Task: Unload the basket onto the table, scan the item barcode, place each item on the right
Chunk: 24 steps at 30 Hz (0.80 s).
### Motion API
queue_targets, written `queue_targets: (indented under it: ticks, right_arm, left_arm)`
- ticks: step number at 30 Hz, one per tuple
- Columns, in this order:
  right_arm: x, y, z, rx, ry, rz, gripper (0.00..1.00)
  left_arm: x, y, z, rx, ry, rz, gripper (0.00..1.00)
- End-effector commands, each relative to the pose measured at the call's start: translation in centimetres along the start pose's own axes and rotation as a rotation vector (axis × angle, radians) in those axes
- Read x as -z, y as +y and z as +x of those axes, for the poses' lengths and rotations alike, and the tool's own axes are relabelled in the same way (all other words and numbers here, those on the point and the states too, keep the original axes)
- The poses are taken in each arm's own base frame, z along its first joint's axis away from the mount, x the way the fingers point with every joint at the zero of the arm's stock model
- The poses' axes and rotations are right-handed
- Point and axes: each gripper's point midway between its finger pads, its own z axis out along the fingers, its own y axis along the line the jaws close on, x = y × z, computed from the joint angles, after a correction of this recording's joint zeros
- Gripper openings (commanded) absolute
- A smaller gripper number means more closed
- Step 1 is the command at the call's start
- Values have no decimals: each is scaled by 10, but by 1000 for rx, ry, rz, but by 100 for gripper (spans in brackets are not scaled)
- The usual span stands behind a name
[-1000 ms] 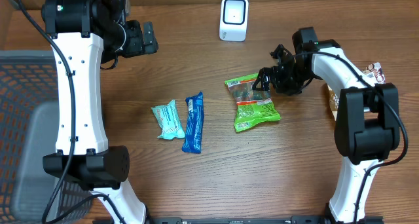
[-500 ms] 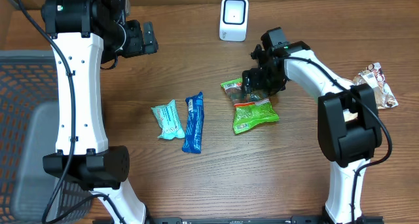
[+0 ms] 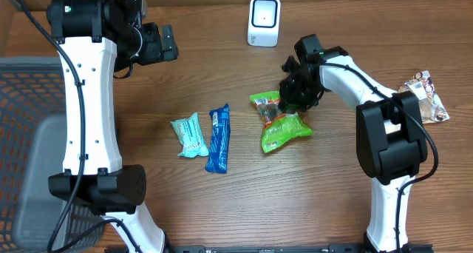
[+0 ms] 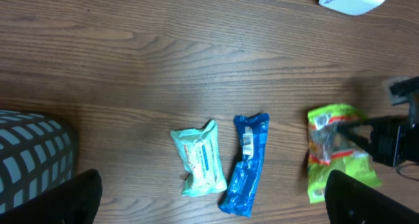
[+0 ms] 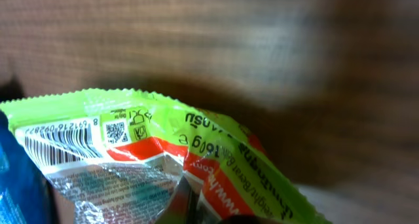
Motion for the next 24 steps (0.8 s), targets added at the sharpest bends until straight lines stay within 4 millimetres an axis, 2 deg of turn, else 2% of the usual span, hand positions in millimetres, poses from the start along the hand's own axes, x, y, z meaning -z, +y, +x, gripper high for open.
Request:
queue_targets:
  ticks: [1, 5, 7, 11, 19, 24]
  right_arm:
    - [-23, -13, 23, -15, 131, -10, 4]
    - [23, 19, 4, 52, 59, -184, 4]
    - [55, 33, -8, 74, -12, -243, 4]
    - [107, 56, -18, 127, -129, -311, 4]
    - [197, 99, -4, 286, -319, -388, 4]
    - [237, 119, 8, 358, -415, -409, 4]
  left_arm:
    - [4, -1, -2, 9, -15, -3, 99]
    - [4, -1, -2, 9, -15, -2, 100]
    - [4, -1, -2, 9, -15, -3, 100]
    - [4, -1, -2, 9, -15, -3, 100]
    - [4, -1, -2, 9, -15, -3, 100]
    - [4, -1, -2, 9, -15, -2, 100]
